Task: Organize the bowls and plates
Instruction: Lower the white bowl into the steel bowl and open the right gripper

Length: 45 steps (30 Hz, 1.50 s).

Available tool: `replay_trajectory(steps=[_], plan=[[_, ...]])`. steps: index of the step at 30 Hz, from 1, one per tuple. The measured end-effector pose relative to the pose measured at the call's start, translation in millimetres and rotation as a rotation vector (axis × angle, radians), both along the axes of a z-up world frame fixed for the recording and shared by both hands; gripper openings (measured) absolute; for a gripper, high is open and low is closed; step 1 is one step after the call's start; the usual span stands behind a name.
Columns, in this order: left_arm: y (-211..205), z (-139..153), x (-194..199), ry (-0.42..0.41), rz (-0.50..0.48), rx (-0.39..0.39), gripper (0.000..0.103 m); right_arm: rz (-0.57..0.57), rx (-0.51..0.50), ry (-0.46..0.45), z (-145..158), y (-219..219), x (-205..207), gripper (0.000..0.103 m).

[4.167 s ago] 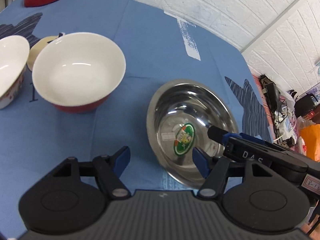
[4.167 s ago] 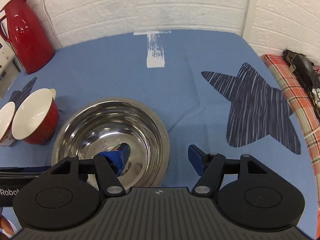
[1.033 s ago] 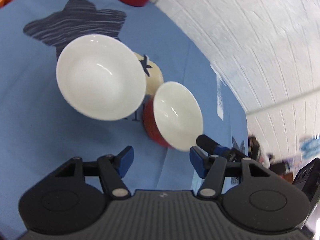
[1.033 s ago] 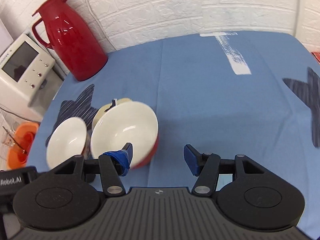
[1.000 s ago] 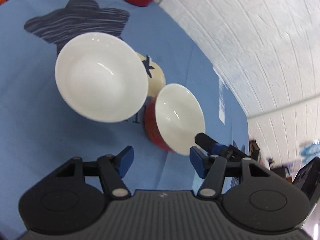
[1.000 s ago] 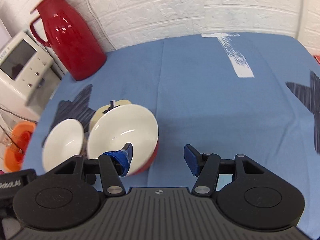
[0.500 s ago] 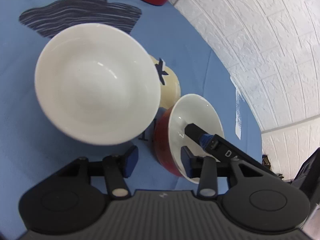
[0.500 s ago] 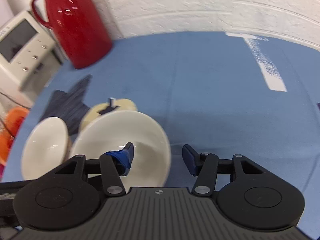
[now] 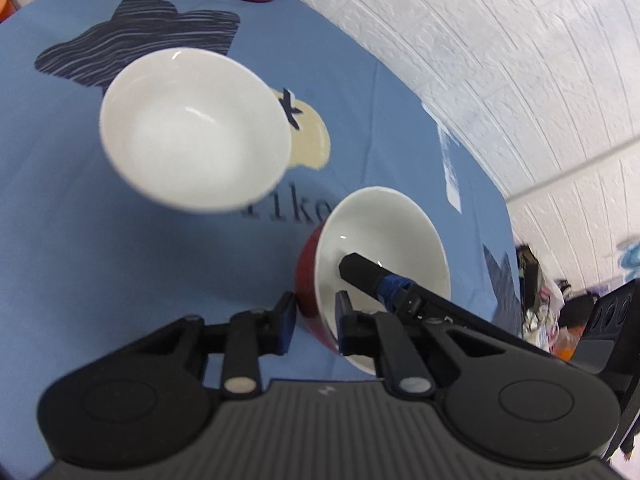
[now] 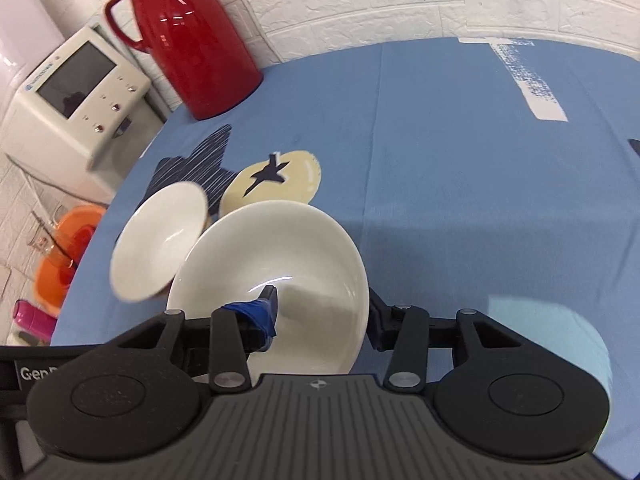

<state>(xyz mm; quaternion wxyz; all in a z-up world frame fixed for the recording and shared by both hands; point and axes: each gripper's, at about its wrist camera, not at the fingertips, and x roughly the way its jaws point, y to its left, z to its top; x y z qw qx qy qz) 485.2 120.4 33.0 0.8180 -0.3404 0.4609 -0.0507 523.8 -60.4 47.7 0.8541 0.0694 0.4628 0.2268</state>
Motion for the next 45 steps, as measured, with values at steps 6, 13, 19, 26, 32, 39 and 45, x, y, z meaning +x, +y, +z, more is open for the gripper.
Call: replay_trajectory(steps=[6,13,19,26,32,39,45], plan=[[-29.2,29.9,-80.3,-0.011,-0.104,0.009,0.009,0.005,-0.036,-0.012,32.0,-28.3,-88.9,0.032],[-72.9,37.1,-175.4,-0.02,-0.254,0.037,0.009,-0.085,-0.055,0.03,36.7,-76.4,-196.3,0.033],[-95.3,26.1,-230.8,-0.016,-0.341,0.074,0.009,-0.132,-0.05,0.041,20.5,-95.0,-256.0,0.033],[-110.2,-4.3,-245.4,0.026,-0.382,0.114,0.009,-0.17,-0.01,0.092,-18.0,-110.8,-279.6,0.033],[-113.1,-10.0,-246.8,-0.004,-0.389,0.128,0.009,-0.16,-0.012,0.051,-23.0,-113.6,-285.7,0.031],[-102.3,-5.9,-247.1,0.022,-0.435,0.072,0.034,-0.149,-0.009,0.047,-18.5,-118.0,-287.9,0.031],[-101.0,-3.3,-242.0,0.086,-0.502,0.014,0.055,-0.161,0.034,0.065,-14.0,-122.6,-288.9,0.032]])
